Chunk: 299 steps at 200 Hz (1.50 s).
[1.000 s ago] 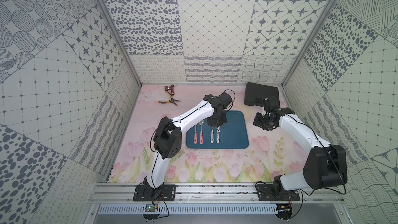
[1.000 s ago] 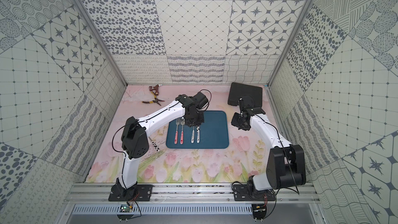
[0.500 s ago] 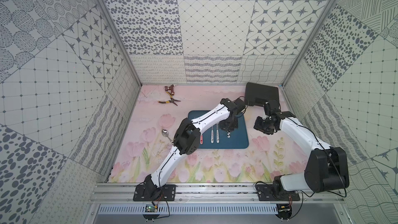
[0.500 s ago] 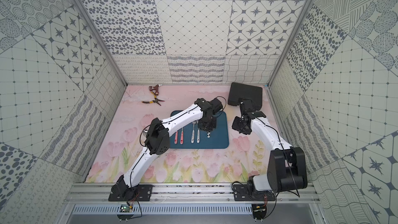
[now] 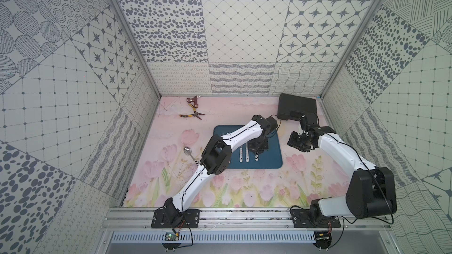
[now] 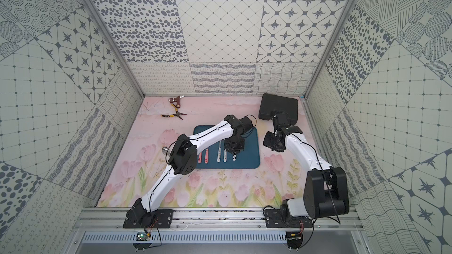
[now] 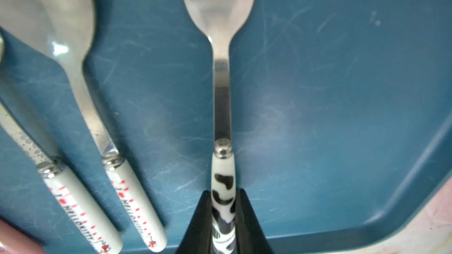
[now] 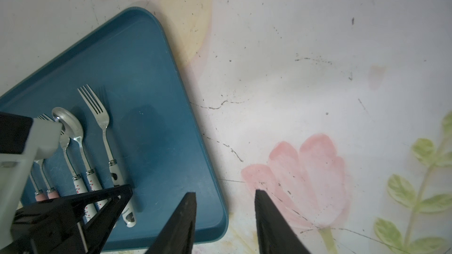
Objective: Set the spoon and fork side by side
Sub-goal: Place the fork on the tray.
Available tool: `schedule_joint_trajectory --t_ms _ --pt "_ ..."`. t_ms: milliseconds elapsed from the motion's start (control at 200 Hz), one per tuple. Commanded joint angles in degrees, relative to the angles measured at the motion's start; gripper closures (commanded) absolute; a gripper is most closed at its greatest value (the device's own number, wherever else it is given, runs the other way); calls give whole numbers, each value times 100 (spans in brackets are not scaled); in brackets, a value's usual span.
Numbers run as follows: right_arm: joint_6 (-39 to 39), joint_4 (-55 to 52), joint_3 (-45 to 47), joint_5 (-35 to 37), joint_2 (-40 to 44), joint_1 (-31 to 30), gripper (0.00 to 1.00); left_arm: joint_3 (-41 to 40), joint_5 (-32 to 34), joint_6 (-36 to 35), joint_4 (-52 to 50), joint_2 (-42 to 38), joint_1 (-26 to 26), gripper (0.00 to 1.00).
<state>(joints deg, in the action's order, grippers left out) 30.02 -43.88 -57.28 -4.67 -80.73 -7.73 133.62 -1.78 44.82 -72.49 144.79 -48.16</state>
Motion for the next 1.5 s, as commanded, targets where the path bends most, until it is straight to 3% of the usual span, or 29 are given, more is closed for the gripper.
schedule_joint_trajectory --t_ms 0,330,675,780,841,1041,1136,1221,1381,1491 --pt "14 139 -20 -41 -44 19 56 -62 -123 356 -308 -23 -53 94" --pt "27 154 -7 -65 -19 17 57 -9 -195 379 -172 49 -66 90" --pt "17 168 32 -69 53 17 57 -23 -64 278 -155 111 -68 75" --pt "12 172 42 -63 83 17 57 -47 -6 290 -192 63 -66 65" --pt "15 177 50 -52 107 19 57 -61 21 275 -151 -27 -76 58" --pt "4 186 92 1 215 19 57 376 186 198 -95 -697 -80 50" --pt "-8 198 111 -17 233 17 57 485 651 164 -424 -1214 -50 46" --pt "-28 224 119 -57 251 17 56 -339 983 457 -702 -1830 253 46" --pt "-62 276 130 -197 266 9 56 -3912 724 1471 205 -3759 1347 48" --pt "-64 348 164 -292 282 -18 55 -5492 681 1853 646 -4789 2097 48"
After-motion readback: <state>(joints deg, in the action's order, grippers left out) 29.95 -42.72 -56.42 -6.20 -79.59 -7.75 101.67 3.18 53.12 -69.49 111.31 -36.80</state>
